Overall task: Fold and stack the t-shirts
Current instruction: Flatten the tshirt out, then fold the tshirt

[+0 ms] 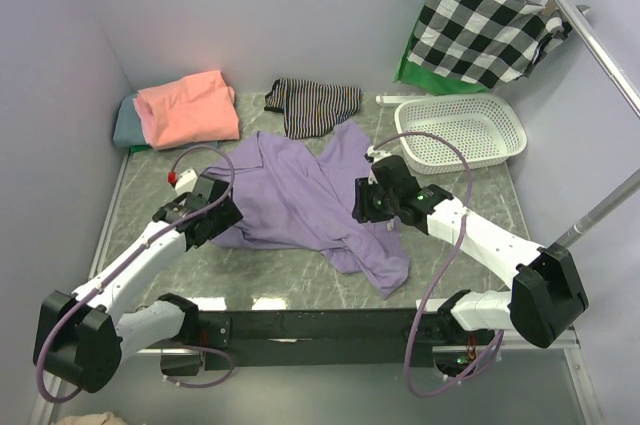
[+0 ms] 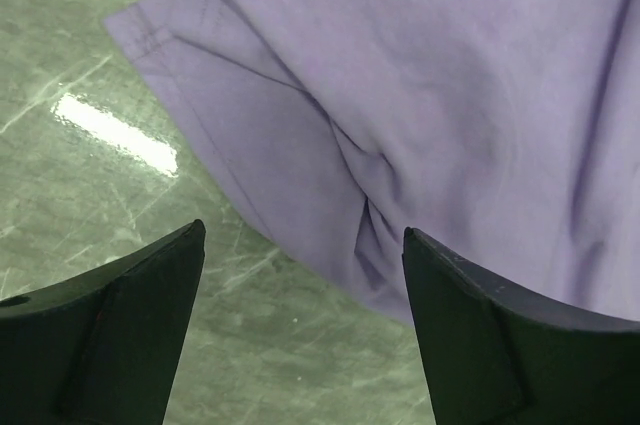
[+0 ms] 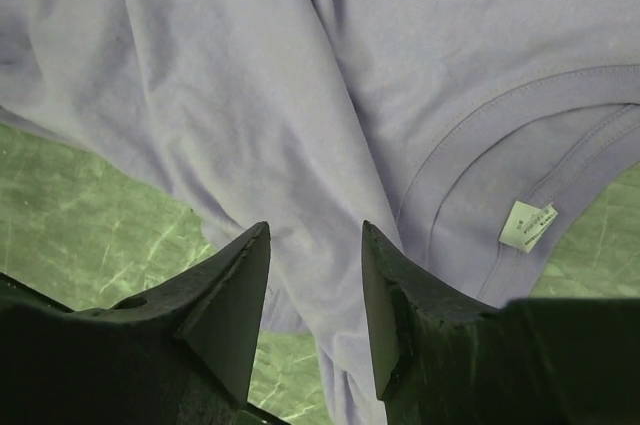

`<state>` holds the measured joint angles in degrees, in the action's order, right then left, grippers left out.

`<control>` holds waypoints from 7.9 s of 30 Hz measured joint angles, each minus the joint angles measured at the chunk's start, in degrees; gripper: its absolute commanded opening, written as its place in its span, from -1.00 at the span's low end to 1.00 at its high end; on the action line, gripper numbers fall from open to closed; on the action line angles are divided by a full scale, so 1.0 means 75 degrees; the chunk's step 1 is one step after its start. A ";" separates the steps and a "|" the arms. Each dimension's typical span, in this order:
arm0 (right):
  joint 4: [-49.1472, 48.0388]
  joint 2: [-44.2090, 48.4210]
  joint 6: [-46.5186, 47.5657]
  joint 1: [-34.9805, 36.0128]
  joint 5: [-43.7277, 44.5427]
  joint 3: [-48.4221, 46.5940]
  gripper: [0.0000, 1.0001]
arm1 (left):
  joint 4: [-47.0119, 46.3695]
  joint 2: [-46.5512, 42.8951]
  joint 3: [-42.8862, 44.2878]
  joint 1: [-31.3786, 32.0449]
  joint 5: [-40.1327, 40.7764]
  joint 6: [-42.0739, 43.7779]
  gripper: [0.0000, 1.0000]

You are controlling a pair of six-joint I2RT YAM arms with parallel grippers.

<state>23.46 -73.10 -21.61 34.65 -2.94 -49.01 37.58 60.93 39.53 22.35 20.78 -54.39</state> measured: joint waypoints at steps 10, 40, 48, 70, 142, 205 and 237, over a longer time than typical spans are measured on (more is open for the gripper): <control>-0.0140 -0.0289 0.0032 0.0003 -0.0163 0.0003 -0.04 | -0.0603 0.1011 -0.0347 -0.0003 0.0227 -0.0533 0.43; -0.0315 -0.0551 0.0297 0.0012 0.0076 0.0052 -0.07 | -0.1530 0.1445 -0.0938 0.0484 -0.0125 -0.0915 -0.98; -0.0306 -0.1119 0.0460 -0.0143 0.0548 0.0035 -0.12 | 0.0560 -0.0213 -0.0868 0.1696 -0.1527 -0.1641 -0.98; 0.0332 -0.0446 0.0280 -0.0787 0.0694 0.0064 0.17 | 0.4992 -0.1338 0.2022 0.2253 -0.0431 -0.2935 0.99; -0.0717 -0.4138 0.0583 -0.2212 -0.1023 -0.3273 0.01 | -0.2101 0.6085 0.4945 -0.1641 0.1801 0.2783 -0.98; 0.2684 -1.0404 0.0749 -0.2804 -0.1352 -1.2033 -1.00 | -0.2055 0.6070 0.5091 -0.2413 0.0393 0.2792 -0.98; 0.1204 -0.5572 0.1058 -0.3526 0.0108 -0.8507 -1.00 | -0.1259 0.5453 0.6164 -0.2413 0.0178 0.3832 -0.98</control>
<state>32.49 -114.89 -13.67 8.21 -2.13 -112.81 28.14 101.82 85.76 4.25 22.11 -25.65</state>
